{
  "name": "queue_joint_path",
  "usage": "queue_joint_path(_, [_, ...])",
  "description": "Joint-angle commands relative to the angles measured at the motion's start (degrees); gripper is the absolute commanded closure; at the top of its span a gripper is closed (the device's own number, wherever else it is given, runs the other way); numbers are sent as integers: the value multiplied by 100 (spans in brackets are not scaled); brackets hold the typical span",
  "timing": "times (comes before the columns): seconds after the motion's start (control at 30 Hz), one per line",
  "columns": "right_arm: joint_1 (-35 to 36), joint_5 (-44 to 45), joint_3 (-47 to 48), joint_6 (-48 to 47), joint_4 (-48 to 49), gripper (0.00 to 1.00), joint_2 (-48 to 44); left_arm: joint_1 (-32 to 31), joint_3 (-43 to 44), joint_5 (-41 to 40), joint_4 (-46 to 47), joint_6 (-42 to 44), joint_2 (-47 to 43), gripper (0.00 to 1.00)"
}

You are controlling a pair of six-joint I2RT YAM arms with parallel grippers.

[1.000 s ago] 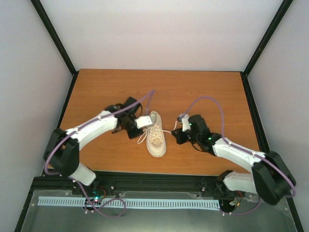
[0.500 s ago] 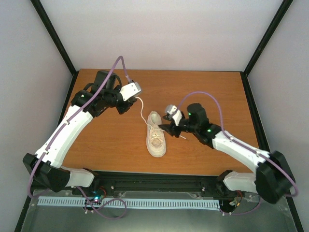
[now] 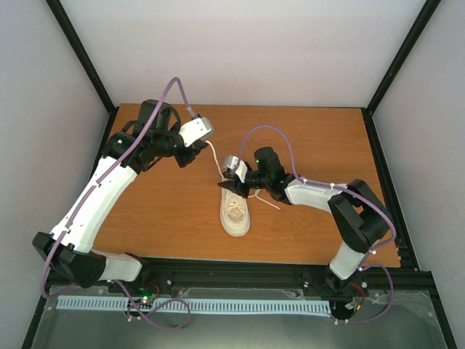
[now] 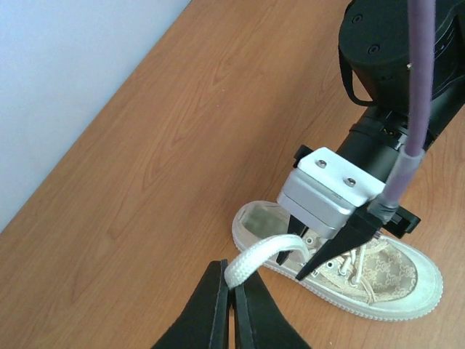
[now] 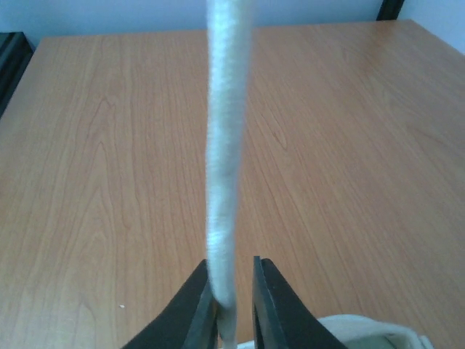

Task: Tie the shoes

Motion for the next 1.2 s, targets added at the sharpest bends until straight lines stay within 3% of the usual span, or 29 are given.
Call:
queue_joint_path(0.0, [30,51,-34,33,440,91,-10,-21,195,-31,-252,-55,-150,99])
queue_joint_path(0.17, [12,162,-192,5,356,97,-170,-13,-570,-496,-190,431,-266,99])
queue_joint_path(0.27, [0,213,-95,-17,110,97,-217,-20,-1992,-734,90,1367,-195,99])
queue_joint_path(0.37, [-1,255,8,-60,-266,97,-287,-22,-3211,-1041,544,1526,184,96])
queue_joint_path(0.4, [-1,254,-23,-57,-310,97,-328,-22,-3422,-1083,712,1436,338,86])
queue_joint_path(0.47, [-1,241,-111,-52,-312,97,-404,-21,-3674,-1102,940,1313,581,46])
queue_joint_path(0.53, [-1,245,-151,-17,-371,97,-449,-24,-3787,-1084,1237,1165,641,34])
queue_joint_path(0.77, [-1,281,-133,592,-371,97,-486,-29,-3063,297,1750,138,334,32])
queue_joint_path(0.9, [-1,607,1,1366,-478,97,-449,-75,-3135,1039,2728,-844,253,31])
queue_joint_path(1.17, [6,1099,-13,2835,-626,97,-480,-435,-4012,498,4658,-2486,185,40])
